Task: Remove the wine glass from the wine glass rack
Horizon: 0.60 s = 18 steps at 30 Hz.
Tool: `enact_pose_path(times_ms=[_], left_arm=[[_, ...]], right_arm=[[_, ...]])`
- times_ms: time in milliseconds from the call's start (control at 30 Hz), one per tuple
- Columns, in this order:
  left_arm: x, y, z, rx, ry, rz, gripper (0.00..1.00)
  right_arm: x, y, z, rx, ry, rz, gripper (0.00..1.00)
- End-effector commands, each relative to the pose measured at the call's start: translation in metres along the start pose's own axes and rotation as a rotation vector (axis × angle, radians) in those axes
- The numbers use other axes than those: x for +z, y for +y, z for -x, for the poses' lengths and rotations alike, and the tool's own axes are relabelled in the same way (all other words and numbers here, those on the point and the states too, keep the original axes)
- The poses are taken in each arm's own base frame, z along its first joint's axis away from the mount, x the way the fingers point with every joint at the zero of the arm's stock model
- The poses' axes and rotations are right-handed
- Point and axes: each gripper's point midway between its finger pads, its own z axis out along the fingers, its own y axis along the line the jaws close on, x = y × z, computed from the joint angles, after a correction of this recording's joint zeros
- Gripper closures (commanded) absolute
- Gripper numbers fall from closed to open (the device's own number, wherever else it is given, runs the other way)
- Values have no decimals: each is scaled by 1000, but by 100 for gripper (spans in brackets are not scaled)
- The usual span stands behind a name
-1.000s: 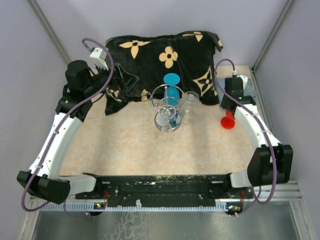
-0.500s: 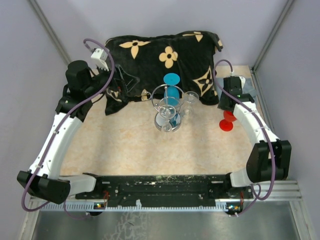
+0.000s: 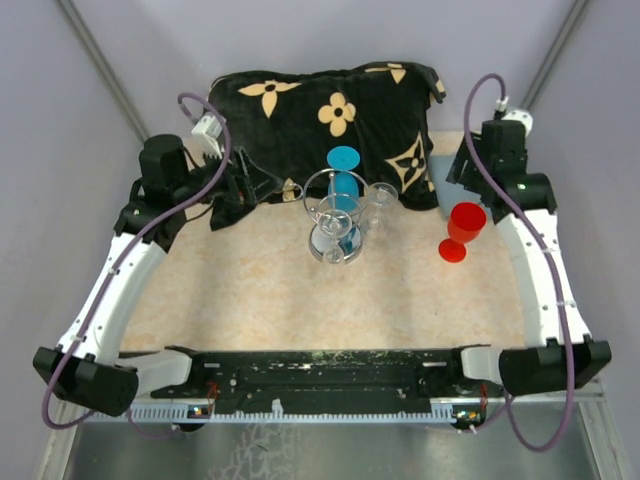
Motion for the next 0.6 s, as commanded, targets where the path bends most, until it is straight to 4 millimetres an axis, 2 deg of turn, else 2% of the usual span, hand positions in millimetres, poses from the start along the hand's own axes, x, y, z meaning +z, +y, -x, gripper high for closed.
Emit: enact_pose_path(times_ms=[0,133,200,400,567], left_arm=[[-16,-28,-38,-193,124,-130,6],[-16,-33,-58,-314,185,-172,12],[-14,-35,-64,-372,214,-190,16],[-6,-46,-75,-500,298,-265,29],[5,-51,-92,-566,380,-305,39]], right_arm=[[-68,-3,37,41,-109,71,32],[-93,21,24,80,-45,238,29],[-101,24,12,96,-16,279,28],[-113,12,-19,102,31,266,28],[-117,7,-23,115,25,257,27]])
